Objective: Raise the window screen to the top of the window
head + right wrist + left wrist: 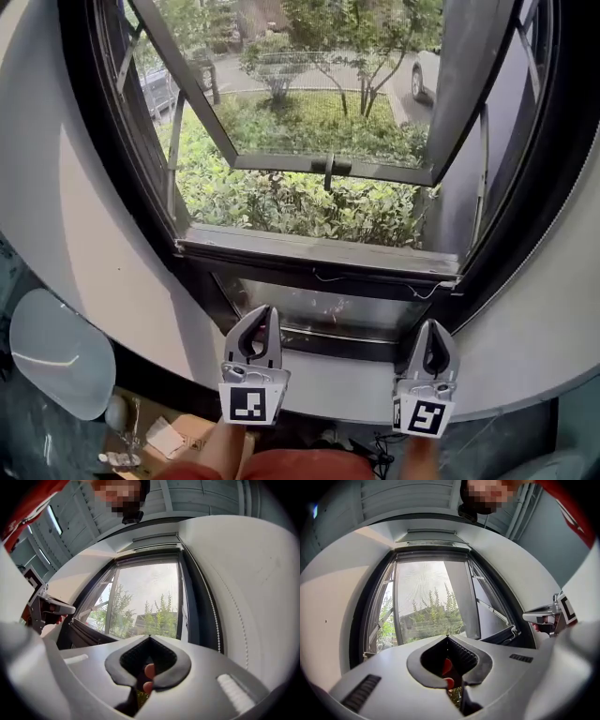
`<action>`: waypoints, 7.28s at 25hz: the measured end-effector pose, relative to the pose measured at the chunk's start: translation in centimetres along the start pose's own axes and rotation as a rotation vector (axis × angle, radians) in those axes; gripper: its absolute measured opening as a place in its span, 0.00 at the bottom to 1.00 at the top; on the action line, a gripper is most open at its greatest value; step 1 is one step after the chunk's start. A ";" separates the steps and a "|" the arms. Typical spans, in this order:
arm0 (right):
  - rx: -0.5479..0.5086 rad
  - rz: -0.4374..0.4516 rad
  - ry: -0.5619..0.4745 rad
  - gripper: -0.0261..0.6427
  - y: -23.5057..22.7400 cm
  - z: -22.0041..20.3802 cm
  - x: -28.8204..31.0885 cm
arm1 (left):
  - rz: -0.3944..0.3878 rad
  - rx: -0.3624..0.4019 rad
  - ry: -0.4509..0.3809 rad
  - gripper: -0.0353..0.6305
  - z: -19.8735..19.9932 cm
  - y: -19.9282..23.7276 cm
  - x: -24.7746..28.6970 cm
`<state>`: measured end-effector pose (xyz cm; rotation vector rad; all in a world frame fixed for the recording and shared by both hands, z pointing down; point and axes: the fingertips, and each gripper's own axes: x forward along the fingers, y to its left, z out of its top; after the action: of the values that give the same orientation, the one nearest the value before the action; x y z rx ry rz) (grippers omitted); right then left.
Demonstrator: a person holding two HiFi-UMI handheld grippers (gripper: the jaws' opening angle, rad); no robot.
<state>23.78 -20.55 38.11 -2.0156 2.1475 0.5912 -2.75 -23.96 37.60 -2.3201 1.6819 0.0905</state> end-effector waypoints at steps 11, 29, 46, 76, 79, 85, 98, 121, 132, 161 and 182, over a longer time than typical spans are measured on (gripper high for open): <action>-0.031 -0.005 0.019 0.06 1.7 -1.3 3.7 | -0.047 0.000 -0.020 0.06 -1.5 2.0 4.2; -0.164 0.175 0.059 0.12 6.2 -2.7 7.3 | -0.153 0.161 0.037 0.09 -4.5 2.6 6.8; -0.809 0.492 0.352 0.30 7.9 -9.7 8.2 | -0.356 0.932 0.277 0.29 -10.3 3.0 8.5; -0.860 0.545 0.467 0.25 6.8 -11.0 8.6 | -0.472 0.998 0.386 0.24 -11.9 3.4 9.3; -0.862 0.561 0.478 0.25 6.8 -11.1 8.6 | -0.477 1.004 0.399 0.24 -11.9 3.4 9.3; -0.854 0.570 0.461 0.25 6.7 -11.0 8.7 | -0.508 0.959 0.408 0.24 -11.9 3.4 9.3; -0.842 0.565 0.426 0.22 6.3 -9.1 9.2 | -0.520 0.977 0.371 0.22 -9.9 3.7 9.5; -1.252 0.223 0.298 0.10 4.2 -1.6 14.1 | -0.146 1.300 0.180 0.12 -1.0 5.7 12.8; -1.305 0.121 0.230 0.10 3.0 4.3 16.7 | -0.029 1.328 0.095 0.12 5.2 7.0 14.3; -1.415 -0.084 0.112 0.11 0.5 15.9 21.4 | 0.177 1.413 -0.037 0.13 17.5 9.2 17.0; -1.456 -0.196 0.037 0.11 -1.7 25.6 25.4 | 0.306 1.438 -0.125 0.14 28.1 11.0 19.2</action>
<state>18.85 -34.63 5.20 -2.6054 1.4533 2.5718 -3.89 -37.65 4.56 -0.9537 1.2575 -0.6640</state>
